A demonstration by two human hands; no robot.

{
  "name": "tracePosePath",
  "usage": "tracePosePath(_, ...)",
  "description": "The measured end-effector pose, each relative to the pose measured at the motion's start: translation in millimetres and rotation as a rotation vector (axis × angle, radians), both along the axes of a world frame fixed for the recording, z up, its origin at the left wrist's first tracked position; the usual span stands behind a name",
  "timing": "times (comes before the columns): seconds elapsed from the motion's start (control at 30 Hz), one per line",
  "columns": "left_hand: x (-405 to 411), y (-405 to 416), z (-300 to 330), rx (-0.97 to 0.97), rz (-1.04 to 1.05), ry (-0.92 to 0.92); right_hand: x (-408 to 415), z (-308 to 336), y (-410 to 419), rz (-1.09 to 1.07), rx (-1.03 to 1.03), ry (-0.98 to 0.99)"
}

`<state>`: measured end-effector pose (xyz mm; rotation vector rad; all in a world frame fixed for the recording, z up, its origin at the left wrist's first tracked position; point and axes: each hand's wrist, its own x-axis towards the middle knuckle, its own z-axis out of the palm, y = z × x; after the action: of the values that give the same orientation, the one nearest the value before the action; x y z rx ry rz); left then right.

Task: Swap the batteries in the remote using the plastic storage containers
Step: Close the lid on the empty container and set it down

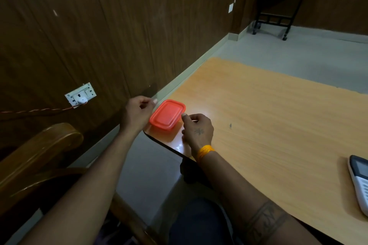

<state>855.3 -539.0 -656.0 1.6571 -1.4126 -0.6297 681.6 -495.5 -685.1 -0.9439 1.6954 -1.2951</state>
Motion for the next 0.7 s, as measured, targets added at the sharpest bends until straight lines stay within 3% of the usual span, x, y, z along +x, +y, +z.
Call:
tracePosePath(0.17, -38, 29, 26, -0.165, -0.075, 0.067, -38, 22, 28, -0.037, -0.103, 0.025)
tracePosePath(0.43, -158, 81, 37, -0.075, -0.307, 0.390, -144, 53, 106, -0.225, -0.185, 0.019)
tracePosePath(0.7, -300, 145, 31, 0.064, -0.495, 0.503, -269, 51, 184, -0.449, -0.128, 0.120)
